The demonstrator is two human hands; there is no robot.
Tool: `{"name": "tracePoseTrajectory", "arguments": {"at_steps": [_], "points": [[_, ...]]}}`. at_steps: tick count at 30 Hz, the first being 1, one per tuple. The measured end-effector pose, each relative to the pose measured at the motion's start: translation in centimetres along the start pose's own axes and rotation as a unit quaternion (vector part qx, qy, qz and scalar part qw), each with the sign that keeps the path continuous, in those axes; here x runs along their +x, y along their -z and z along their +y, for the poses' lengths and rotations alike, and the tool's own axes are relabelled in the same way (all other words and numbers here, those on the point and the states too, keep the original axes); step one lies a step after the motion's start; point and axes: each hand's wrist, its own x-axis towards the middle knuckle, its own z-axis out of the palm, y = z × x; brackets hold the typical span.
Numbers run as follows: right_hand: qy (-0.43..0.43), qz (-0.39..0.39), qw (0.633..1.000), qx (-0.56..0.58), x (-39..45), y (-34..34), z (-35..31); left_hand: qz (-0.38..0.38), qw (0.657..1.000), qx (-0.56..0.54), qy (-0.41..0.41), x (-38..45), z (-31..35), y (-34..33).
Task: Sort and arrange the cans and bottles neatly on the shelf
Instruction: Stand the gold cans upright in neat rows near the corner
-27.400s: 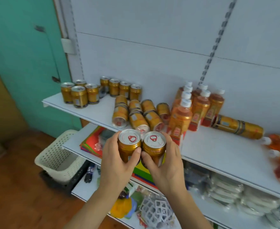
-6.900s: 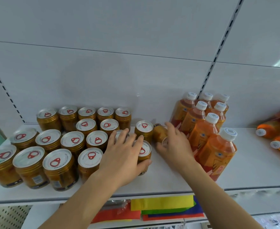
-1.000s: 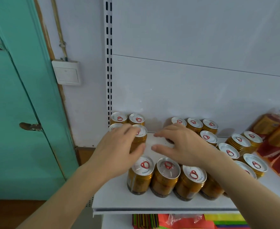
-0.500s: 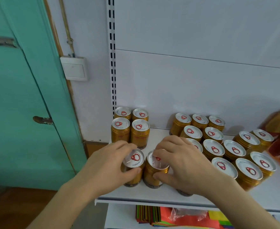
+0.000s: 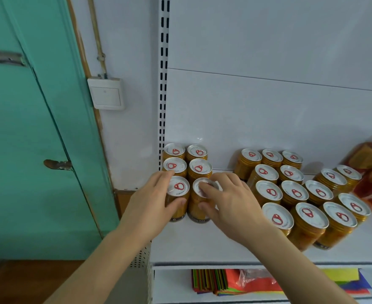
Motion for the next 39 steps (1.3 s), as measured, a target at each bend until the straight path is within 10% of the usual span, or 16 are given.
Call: {"name": "tracePoseTrajectory", "arguments": {"at_steps": [26,39], "points": [[-0.098,0.066,0.992,0.033,-9.1,3.9,9.3,0.009,0.983,0.042,-0.178,0.5,10.7,-4.8],[-0.087,0.088,0.992,0.012,-14.7,0.5,12.3,-0.026,0.991,0.077,-0.109,-2.5,15.0,-10.8]]}}
